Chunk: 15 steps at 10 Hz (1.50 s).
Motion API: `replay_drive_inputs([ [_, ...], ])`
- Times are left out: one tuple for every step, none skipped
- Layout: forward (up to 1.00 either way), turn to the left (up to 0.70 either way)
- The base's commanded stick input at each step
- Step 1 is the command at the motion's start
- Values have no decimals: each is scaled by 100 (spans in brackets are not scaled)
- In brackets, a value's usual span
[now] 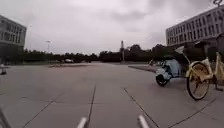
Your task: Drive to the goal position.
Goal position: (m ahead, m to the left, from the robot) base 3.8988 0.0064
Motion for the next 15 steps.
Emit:
replay_drive_inputs([
  [97,-2],
  [97,-2],
  [97,-2],
  [97,-2],
  [97,-2],
  [97,-2],
  [97,-2],
  [97,-2],
  [97,-2],
  [97,-2],
  [97,-2],
  [97,-2],
  [97,-2],
  [97,-2],
  [97,-2],
])
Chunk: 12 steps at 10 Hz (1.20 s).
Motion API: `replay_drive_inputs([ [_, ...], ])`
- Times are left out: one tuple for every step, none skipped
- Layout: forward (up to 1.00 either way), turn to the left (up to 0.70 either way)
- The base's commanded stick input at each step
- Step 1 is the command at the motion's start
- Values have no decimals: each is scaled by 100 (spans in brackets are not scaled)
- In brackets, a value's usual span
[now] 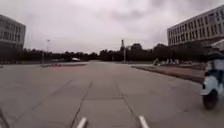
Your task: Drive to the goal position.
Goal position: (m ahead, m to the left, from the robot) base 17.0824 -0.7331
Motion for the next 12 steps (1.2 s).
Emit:
replay_drive_inputs([
  [97,-2],
  [97,-2],
  [97,-2],
  [97,-2],
  [97,-2],
  [97,-2],
  [97,-2],
  [97,-2],
  [97,-2],
  [97,-2],
  [97,-2],
  [97,-2],
])
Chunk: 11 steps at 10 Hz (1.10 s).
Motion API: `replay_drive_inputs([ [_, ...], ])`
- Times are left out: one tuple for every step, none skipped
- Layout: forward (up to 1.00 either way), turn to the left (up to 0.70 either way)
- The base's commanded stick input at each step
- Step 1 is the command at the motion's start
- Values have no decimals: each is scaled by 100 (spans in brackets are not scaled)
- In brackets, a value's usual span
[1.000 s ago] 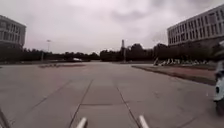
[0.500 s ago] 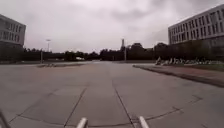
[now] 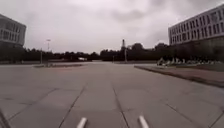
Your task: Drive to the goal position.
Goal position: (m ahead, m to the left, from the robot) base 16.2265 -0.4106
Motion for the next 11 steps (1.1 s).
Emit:
replay_drive_inputs([
  [97,-2],
  [97,-2],
  [97,-2],
  [97,-2],
  [97,-2],
  [97,-2],
  [97,-2],
  [97,-2],
  [97,-2],
  [0,0],
  [0,0],
])
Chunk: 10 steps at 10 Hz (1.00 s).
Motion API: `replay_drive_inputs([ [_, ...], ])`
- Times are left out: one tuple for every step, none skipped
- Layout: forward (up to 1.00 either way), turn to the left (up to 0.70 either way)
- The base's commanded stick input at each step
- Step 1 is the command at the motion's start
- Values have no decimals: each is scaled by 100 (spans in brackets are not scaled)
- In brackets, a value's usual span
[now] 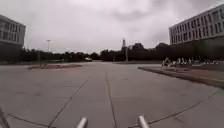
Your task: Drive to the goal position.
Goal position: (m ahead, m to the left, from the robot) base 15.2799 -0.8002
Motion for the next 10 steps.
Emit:
replay_drive_inputs([
  [0,0],
  [0,0],
  [0,0],
  [0,0],
  [0,0],
  [0,0],
  [0,0],
  [37,-1],
  [99,-2],
  [100,-2],
])
